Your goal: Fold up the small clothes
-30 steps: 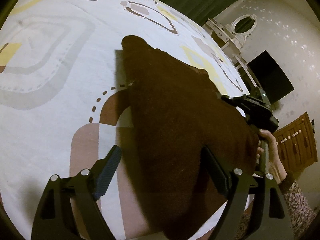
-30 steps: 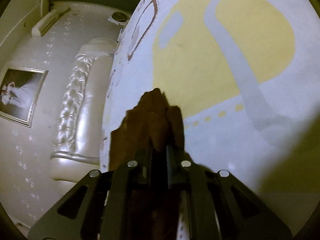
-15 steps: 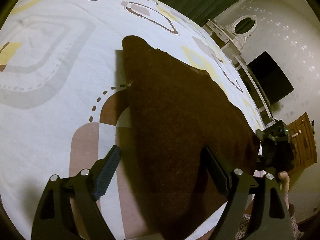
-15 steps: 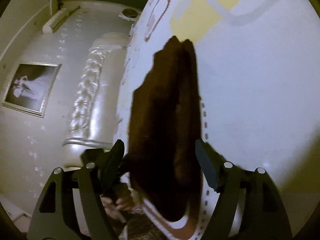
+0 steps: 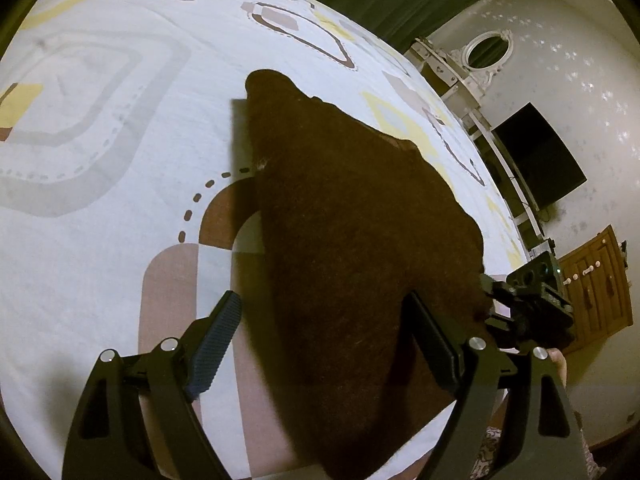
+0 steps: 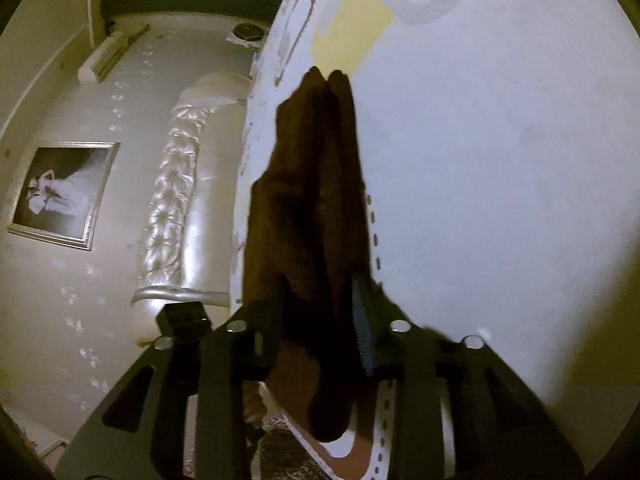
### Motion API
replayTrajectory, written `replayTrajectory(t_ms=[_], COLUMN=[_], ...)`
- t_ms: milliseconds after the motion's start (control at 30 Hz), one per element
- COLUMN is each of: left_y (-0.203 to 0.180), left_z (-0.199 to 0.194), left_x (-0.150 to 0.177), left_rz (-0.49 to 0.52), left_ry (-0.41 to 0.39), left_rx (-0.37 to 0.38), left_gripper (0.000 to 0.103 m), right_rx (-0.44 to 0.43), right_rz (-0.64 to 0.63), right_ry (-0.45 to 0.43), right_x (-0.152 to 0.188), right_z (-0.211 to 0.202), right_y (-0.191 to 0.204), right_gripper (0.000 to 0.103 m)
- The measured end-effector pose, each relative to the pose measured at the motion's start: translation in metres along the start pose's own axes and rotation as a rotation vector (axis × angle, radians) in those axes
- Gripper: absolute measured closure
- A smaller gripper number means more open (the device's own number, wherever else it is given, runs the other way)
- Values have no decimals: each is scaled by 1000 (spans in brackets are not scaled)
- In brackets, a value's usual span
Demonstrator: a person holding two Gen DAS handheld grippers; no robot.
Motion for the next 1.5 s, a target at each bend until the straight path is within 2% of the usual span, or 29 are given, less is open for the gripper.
replayTrajectory(t_ms=[233,433,467,500,533,567,633,700,833,1033,1167,1367,1500], left_y=[1,-8,-10,-13,-13,-12,-11,-15,-22,-16,-14,-12,-16], left_z=[-2,-7,-7,-7,-4,-2,-3,-9,-17,-14,-9,-11,-14], left_x=[0,15,17,20,22,23,23,24,29,34,32,36,38], left_rz=[-7,-4,7,31,48,52,52,77,112,77,50,24,26], left_ry=[9,42,36,35,47,52,54,40,20,27,49,49,51], left_rx=[8,66,59,44,20,1,-15,-43,-84,-69,-53,-32,-13], left_gripper=[20,20,25,53,67,71,79,81,82,81,76,61,43], right_rx=[-21,-13,-3,10,26,26,30,26,25,23,17,1,-11], right_rz=[-35,-67,-76,-80,-67,-52,-40,-54,-55,-46,-32,-14,4], right_ry=[16,66,73,73,78,85,87,72,64,63,59,39,23], right_x=[14,29,31,32,33,34,37,39,43,45,44,48,49], right_z=[-6,8,13,16,20,22,25,20,16,18,19,10,3], right_y=[9,12,13,13,10,6,2,6,8,4,5,3,3], right_gripper=[49,48,54,59,76,90,92,93,93,93,92,87,83])
Point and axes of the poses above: each gripper's, at about its wrist camera, not at the fingertips, and z roughly the way its jaws point, y to its left, x to its underside, the point moved 6 cm from there along z, roughly the way its jaws point, and after that the axes turned 11 degrees about -x, right-handed, at the moved point
